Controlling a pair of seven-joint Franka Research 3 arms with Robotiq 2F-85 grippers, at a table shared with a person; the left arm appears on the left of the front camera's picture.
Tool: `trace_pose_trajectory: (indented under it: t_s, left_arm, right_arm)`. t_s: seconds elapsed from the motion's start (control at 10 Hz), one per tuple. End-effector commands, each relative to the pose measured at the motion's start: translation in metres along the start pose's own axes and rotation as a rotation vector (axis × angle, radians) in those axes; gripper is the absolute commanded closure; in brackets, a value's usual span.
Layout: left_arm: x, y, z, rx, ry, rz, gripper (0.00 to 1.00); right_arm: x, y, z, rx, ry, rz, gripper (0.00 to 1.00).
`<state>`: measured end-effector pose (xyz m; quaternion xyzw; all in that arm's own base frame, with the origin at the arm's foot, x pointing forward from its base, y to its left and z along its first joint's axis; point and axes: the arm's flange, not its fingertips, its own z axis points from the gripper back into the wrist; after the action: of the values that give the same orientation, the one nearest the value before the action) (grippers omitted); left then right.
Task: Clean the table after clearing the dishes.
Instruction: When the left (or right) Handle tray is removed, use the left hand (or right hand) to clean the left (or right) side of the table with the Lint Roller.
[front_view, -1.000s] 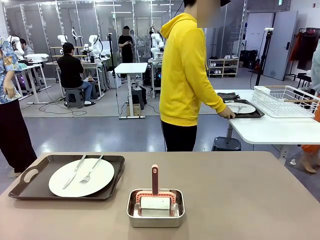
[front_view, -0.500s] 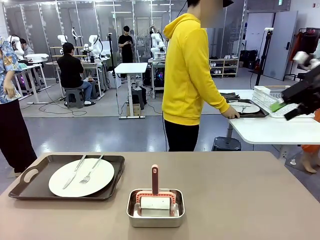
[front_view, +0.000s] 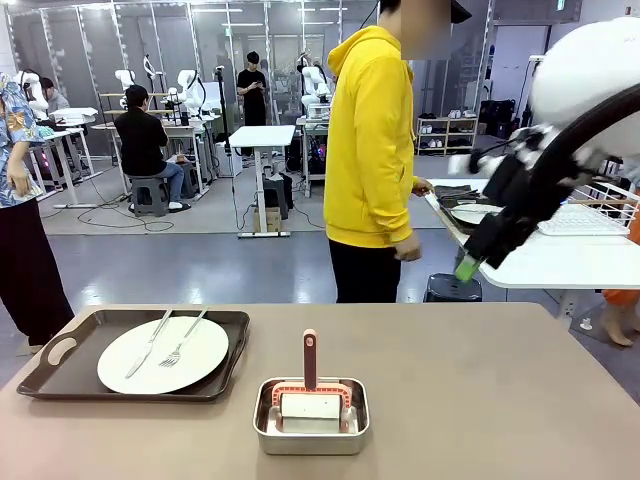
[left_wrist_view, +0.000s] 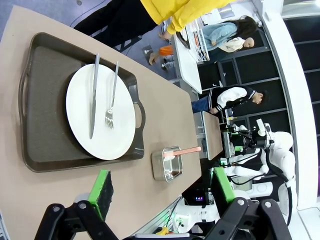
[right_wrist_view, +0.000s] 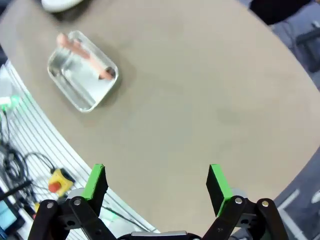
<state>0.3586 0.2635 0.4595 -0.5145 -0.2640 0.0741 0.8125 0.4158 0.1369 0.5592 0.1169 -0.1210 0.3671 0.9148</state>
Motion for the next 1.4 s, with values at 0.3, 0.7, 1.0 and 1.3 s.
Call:
trace_pose_trajectory:
  t_s: [0.3, 0.7, 1.0, 1.3]
  left_arm:
    - [0.0, -0.001, 0.003, -0.019, 0.0, -0.015, 0.0]
    - [0.0, -0.001, 0.003, -0.019, 0.0, -0.015, 0.0]
    - [0.0, -0.001, 0.003, -0.019, 0.0, -0.015, 0.0]
    - [0.0, -0.001, 0.003, -0.019, 0.0, -0.015, 0.0]
  right_arm:
    - [0.036, 0.069, -0.047, -0.107, 0.122, 0.345, 0.0]
    - [0.034, 0.084, -0.059, -0.094, 0.161, 0.382, 0.0]
    - [0.034, 0.084, -0.059, -0.094, 0.161, 0.382, 0.0]
    - [0.034, 0.079, -0.059, -0.09, 0.161, 0.392, 0.0]
